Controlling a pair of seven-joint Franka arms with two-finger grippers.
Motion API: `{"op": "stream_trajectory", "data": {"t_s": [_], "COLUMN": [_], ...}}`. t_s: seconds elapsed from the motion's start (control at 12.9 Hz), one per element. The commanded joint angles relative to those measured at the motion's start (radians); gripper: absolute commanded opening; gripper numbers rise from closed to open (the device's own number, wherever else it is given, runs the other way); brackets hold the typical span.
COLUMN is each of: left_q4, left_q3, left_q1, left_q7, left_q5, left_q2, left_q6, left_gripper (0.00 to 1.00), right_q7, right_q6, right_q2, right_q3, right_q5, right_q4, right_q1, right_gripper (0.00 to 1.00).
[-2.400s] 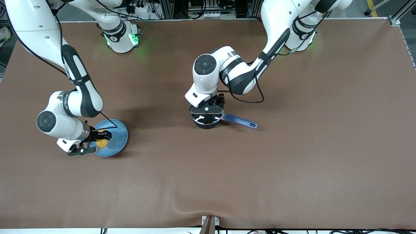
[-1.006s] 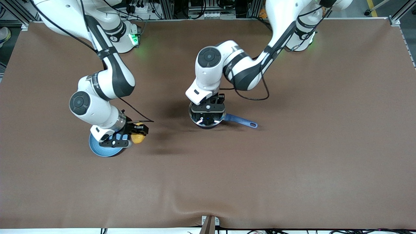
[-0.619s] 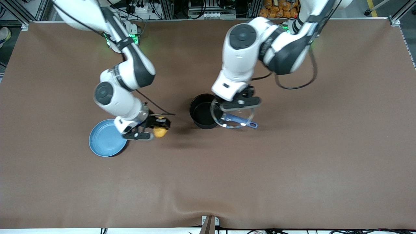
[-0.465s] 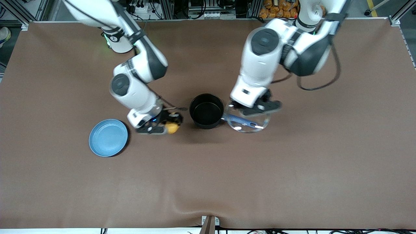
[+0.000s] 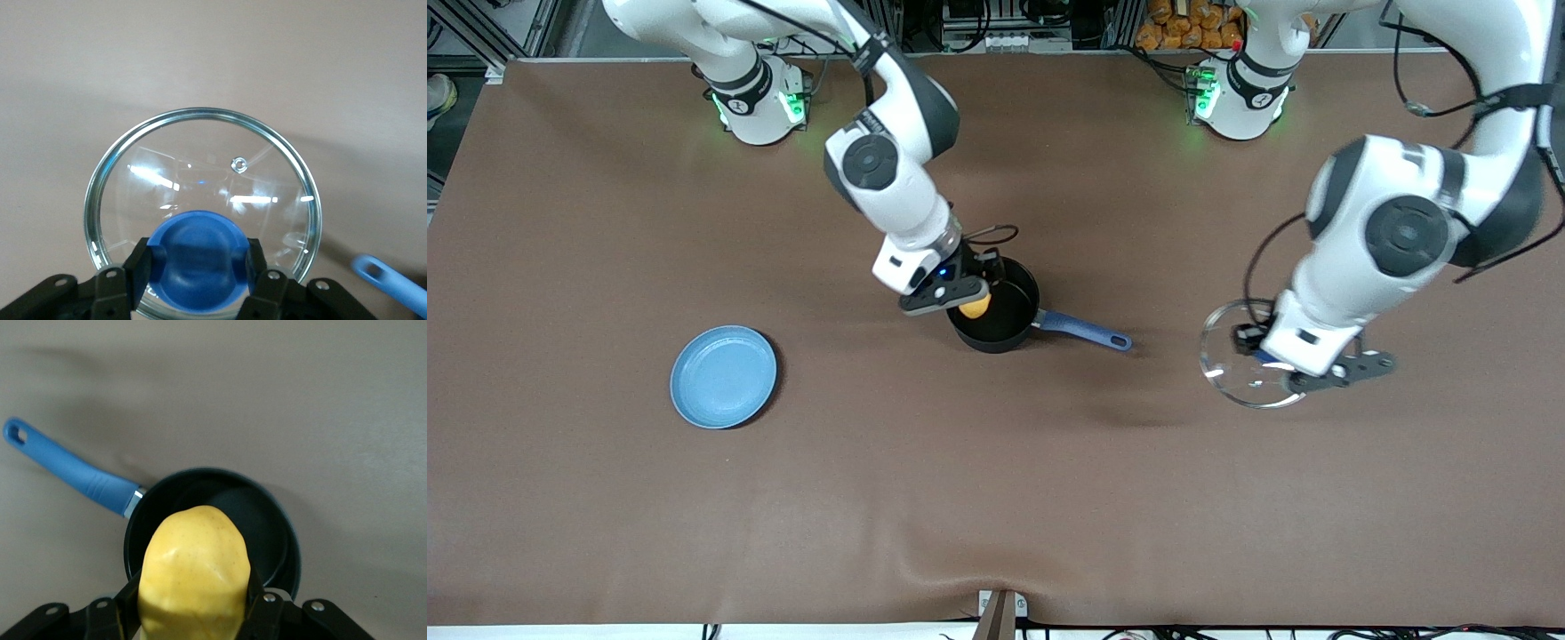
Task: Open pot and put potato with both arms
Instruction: 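Carry the potato over the pan while the left gripper moves the lid aside, then lower the potato into the pan while the left gripper sets the lid down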
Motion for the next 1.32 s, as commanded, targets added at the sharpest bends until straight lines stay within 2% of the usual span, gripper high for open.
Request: {"op": "stream_trajectory", "data": {"t_s": [0.0,0.15,0.31,0.54,0.93,1.01,1.08,1.16,1.24], "left_q4": [-0.200,-0.286,-0.300,-0.337,-0.336,-0.330,-0.325,-0.322,-0.316], "left_q3": [-0.019,-0.019,-0.020,-0.019,-0.016,-0.016,-0.016,-0.016,-0.016], "left_q1": [0.082,0.132,0.186,0.200,0.208,0.220,0.220,0.220,0.218], "left_q7": [0.018,0.113,0.173,0.190,0.216,0.227,0.233,0.236,0.235], "left_q5": [-0.011,-0.011,-0.011,-0.011,0.003,0.004,0.004,0.003,0.003], "left_q2": [-0.043,-0.031,0.008,0.054,0.129,0.134,0.134,0.132,0.126], "left_q6": [0.210,0.342,0.360,0.423,0.461,0.461,0.461,0.461,0.461], "left_gripper": [0.00,0.00,0.00,0.00,0.00,0.27,0.79,1.00,1.00], "right_q7": [0.066,0.098,0.156,0.184,0.201,0.202,0.202,0.207,0.212], "right_q6": [-0.005,-0.005,-0.009,-0.015,-0.011,-0.012,-0.011,-0.011,-0.009], "right_q2": [0.058,0.128,0.206,0.265,0.316,0.325,0.329,0.333,0.334], "right_q3": [-0.017,-0.017,-0.017,-0.017,-0.021,-0.021,-0.024,-0.025,-0.025], "right_q5": [-0.107,-0.191,-0.237,-0.248,-0.273,-0.276,-0.276,-0.276,-0.276], "right_q4": [0.034,0.064,0.131,0.197,0.211,0.211,0.211,0.211,0.211], "right_q1": [0.050,0.067,0.076,0.085,0.088,0.091,0.091,0.091,0.093], "right_gripper": [0.00,0.00,0.00,0.00,0.00,0.00,0.00,0.00,0.00]}}
